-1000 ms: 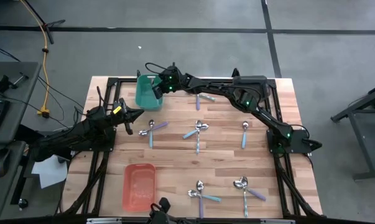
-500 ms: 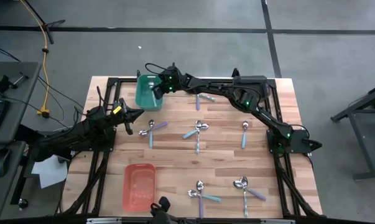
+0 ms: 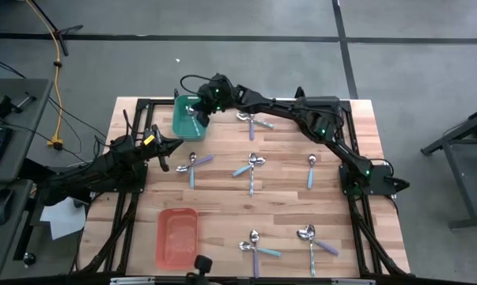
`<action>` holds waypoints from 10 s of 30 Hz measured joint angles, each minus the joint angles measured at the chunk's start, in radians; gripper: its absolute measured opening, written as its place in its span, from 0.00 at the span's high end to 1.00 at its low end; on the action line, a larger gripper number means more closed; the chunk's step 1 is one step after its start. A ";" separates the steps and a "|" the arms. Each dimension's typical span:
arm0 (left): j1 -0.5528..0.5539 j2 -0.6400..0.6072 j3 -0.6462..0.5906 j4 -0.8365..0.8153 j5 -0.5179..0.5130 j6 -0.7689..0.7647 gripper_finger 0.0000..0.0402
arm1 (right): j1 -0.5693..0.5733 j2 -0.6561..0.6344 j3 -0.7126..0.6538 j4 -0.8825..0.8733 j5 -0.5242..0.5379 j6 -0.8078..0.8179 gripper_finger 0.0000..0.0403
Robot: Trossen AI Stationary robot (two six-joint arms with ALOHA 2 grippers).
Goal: Sort silverware by color (type)
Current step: Put the violet spoon into the orange bin, then put the light blue spoon into the black bin
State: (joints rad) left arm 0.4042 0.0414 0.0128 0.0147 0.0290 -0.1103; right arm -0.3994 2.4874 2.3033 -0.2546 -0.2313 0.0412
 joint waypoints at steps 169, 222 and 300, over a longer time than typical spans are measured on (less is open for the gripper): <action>-0.910 1.334 1.070 -0.838 -0.176 -0.438 0.88 | 0.246 -1.030 -1.867 1.021 0.116 -0.146 1.00; -1.192 1.662 1.065 -0.658 -0.064 0.092 0.88 | 0.514 -1.030 -1.867 0.975 0.337 -0.019 1.00; -1.107 1.662 1.005 -0.653 -0.071 0.073 0.76 | 0.513 -1.030 -1.867 0.931 0.333 -0.049 1.00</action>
State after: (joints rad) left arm -0.7026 1.7035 1.0180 -0.6383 -0.0418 -0.0376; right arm 0.1139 1.4574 0.4358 0.6762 0.1013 -0.0078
